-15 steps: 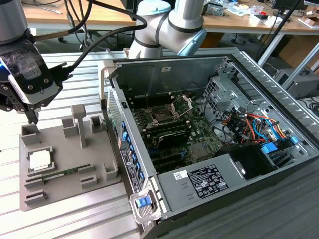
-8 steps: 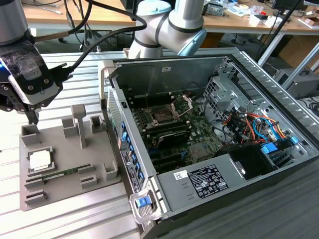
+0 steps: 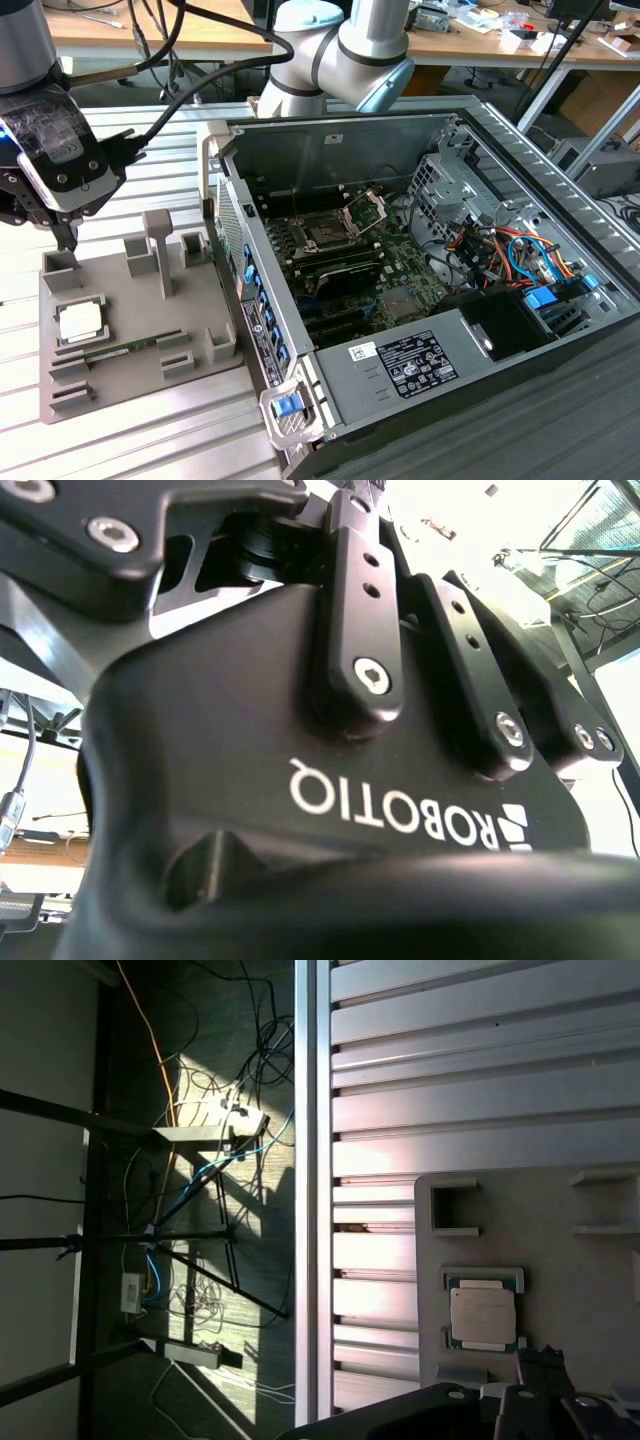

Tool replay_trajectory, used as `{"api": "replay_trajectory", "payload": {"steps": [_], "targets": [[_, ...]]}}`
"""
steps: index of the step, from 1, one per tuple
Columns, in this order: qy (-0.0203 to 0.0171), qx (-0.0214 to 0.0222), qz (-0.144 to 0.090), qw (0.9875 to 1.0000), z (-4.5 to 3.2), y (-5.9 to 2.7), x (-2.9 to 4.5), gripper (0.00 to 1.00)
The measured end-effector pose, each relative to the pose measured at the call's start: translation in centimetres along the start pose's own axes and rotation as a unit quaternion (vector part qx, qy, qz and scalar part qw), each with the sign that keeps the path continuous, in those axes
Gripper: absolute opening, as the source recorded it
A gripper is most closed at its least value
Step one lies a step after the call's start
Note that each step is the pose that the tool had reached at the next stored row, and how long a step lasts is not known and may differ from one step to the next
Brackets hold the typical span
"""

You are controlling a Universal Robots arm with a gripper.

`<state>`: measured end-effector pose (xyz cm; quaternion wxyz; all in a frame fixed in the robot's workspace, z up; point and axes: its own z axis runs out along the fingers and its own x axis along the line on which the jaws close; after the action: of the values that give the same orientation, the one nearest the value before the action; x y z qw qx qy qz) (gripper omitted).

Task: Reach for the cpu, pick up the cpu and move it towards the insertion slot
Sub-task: 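Reach for the cpu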

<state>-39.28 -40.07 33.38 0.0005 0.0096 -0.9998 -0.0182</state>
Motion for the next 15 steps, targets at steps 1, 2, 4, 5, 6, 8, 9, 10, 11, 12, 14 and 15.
{"api": "replay_trajectory", "payload": {"steps": [1, 2, 4, 5, 6, 8, 9, 10, 11, 12, 14, 15], "targets": [[0.0000, 0.0000, 0.000, 1.0000, 0.03, 0.00, 0.01, 0.11], [0.0000, 0.0000, 0.000, 1.0000, 0.05, 0.00, 0.02, 0.11], [0.0000, 0.0000, 0.000, 1.0000, 0.08, 0.00, 0.04, 0.11], [0.0000, 0.0000, 0.000, 1.0000, 0.09, 0.00, 0.05, 0.11], [0.0000, 0.0000, 0.000, 1.0000, 0.11, 0.00, 0.06, 0.11], [0.0000, 0.0000, 0.000, 1.0000, 0.15, 0.00, 0.09, 0.11], [0.0000, 0.0000, 0.000, 1.0000, 0.16, 0.00, 0.10, 0.11], [0.0000, 0.0000, 0.000, 1.0000, 0.18, 0.00, 0.11, 0.11], [0.0000, 0.0000, 0.000, 1.0000, 0.20, 0.00, 0.13, 0.11], [-0.0001, 0.0000, 0.000, 1.0000, 0.22, 0.00, 0.15, 0.11], [-0.0001, 0.0000, 0.000, 1.0000, 0.24, 0.00, 0.18, 0.11], [0.0000, 0.0000, 0.000, 1.0000, 0.25, 0.00, 0.19, 0.11]]}}
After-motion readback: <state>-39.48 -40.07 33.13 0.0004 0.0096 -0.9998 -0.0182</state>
